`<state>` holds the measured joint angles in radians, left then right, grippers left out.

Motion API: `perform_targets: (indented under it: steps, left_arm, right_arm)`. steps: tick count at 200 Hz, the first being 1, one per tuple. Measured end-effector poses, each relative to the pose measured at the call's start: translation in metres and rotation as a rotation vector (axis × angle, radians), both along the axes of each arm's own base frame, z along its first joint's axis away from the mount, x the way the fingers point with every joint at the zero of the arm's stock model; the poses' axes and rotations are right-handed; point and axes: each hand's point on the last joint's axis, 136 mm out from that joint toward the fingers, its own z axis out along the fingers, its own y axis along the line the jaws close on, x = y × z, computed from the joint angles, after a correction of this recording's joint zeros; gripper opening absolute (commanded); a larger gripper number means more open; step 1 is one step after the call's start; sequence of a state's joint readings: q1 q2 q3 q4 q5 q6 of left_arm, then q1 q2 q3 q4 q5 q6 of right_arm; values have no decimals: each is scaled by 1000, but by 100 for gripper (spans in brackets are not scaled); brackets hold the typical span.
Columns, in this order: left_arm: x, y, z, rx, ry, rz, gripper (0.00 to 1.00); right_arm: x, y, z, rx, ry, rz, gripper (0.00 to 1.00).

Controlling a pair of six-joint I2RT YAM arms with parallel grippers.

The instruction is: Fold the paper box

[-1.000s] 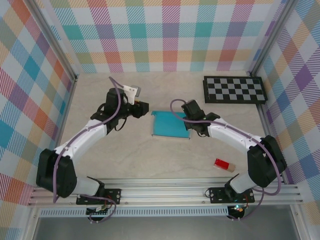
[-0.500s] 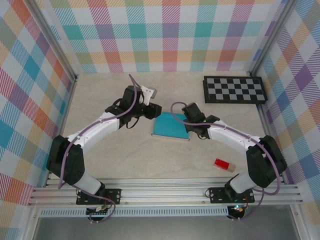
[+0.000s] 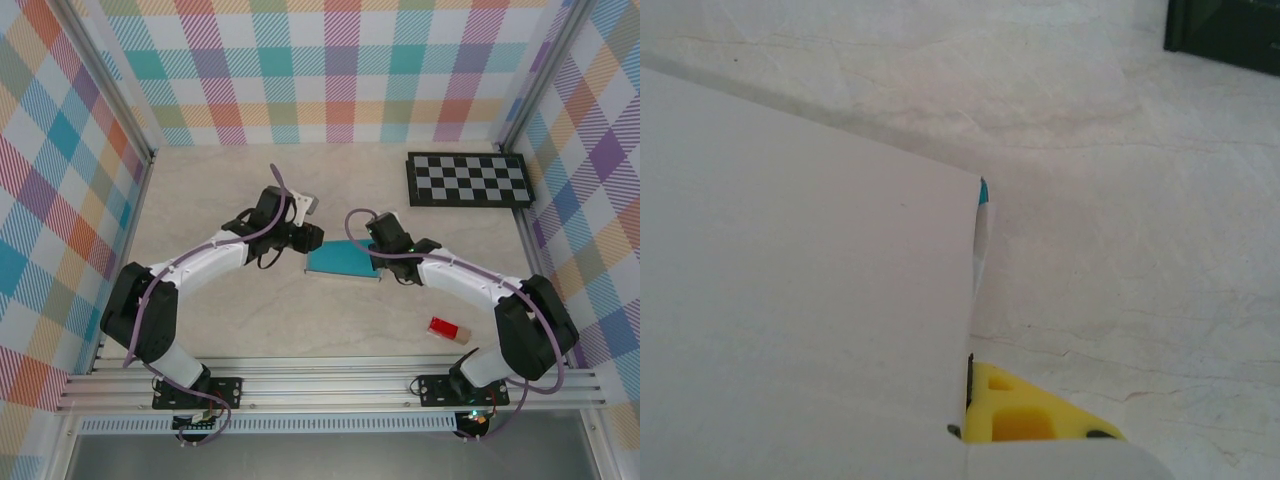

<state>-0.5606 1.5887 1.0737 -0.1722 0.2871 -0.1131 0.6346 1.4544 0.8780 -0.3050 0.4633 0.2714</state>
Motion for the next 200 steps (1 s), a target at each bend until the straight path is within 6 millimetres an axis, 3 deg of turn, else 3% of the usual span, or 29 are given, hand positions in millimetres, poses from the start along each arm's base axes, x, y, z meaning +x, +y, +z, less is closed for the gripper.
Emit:
perform_targets:
  steps: [38, 69, 120, 140, 156, 183, 200]
  left_arm:
    - [-13, 1, -19, -1, 32, 16, 28]
    - [-19, 11, -38, 32, 64, 53, 27]
    - [-16, 22, -58, 90, 87, 109, 27]
    - [-14, 25, -63, 108, 87, 122, 27]
    - [-13, 26, -65, 117, 87, 128, 28]
    - [-12, 28, -68, 129, 86, 137, 27]
    - [-12, 28, -68, 132, 83, 137, 27]
  right_arm:
    - [-14, -2, -14, 22, 52, 0, 9]
    - [-34, -7, -27, 16, 151, -1, 28]
    - [-66, -14, -22, 44, 256, 14, 32]
    - [-68, -13, 2, 70, 235, 36, 32]
    - [-52, 2, 37, 118, 176, 88, 30]
    - [12, 49, 118, 198, 9, 201, 27]
    - [57, 79, 148, 218, -70, 261, 24]
